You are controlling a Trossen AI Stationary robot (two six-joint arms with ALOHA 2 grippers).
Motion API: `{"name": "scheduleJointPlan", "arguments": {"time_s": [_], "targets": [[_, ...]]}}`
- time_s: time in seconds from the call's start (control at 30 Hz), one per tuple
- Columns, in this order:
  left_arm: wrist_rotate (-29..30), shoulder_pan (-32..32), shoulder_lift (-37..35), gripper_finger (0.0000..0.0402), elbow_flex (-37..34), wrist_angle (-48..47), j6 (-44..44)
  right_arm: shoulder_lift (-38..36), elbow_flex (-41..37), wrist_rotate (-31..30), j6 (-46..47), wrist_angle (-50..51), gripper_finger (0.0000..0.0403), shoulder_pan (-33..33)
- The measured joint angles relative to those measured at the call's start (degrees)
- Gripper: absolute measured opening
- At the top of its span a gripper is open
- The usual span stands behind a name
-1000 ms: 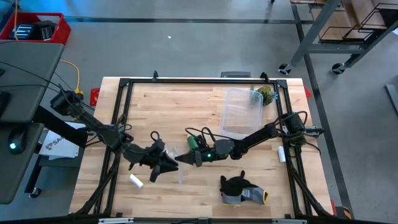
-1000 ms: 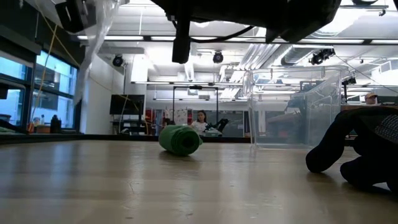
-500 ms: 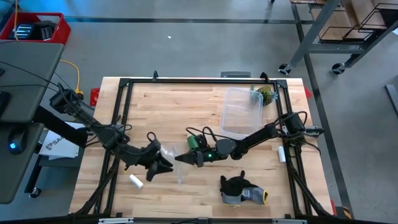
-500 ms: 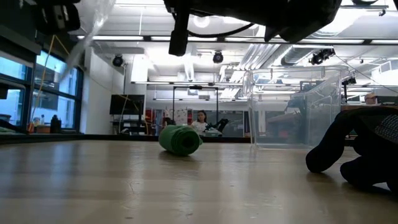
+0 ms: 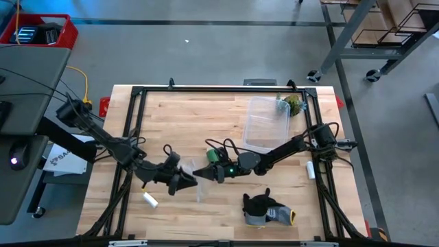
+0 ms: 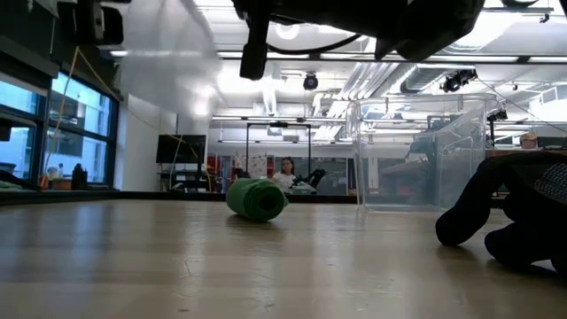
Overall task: Roll bandage
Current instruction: Open the transparent zip bag
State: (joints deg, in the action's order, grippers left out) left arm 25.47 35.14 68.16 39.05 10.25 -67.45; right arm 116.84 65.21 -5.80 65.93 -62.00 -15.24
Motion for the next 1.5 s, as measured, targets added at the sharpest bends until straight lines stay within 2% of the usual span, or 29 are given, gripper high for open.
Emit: {"name": "scheduleJointPlan", "arguments": {"time_s": [0.13,0.3,0.5,0.7,0.83,1.03,1.5], "targets": [[-0.9,0.7,0.8,0.0150,0.0,-0.7,-1.8,0.0,0.0,0.0,0.0,-0.4,0.0000,0.2],[1.8,0.9,0.7,0.0149,0.0,-1.8,-2.0,0.0,0.0,0.0,0.0,-0.8,0.0000,0.3],[2.0,-0.7,0.7,0.0141,0.0,-3.9,-2.7,0.0,0.0,0.1,-0.3,-1.7,0.0000,0.3],[-1.8,-1.9,0.0,0.0123,0.0,-3.3,-1.9,0.0,0.0,0.5,-0.3,-2.3,0.0000,0.3],[-5.0,-0.4,-3.4,0.0120,0.0,-3.9,-0.1,0.0,0.0,1.7,-0.2,-2.7,0.0000,0.3],[1.4,1.2,-6.4,0.0120,0.0,-8.6,1.7,0.0,0.0,1.8,-0.2,-2.7,0.0000,0.3],[2.7,-0.1,-1.4,0.0120,0.0,-2.6,5.3,0.0,0.0,1.8,0.0,-2.6,0.0000,0.7]]}}
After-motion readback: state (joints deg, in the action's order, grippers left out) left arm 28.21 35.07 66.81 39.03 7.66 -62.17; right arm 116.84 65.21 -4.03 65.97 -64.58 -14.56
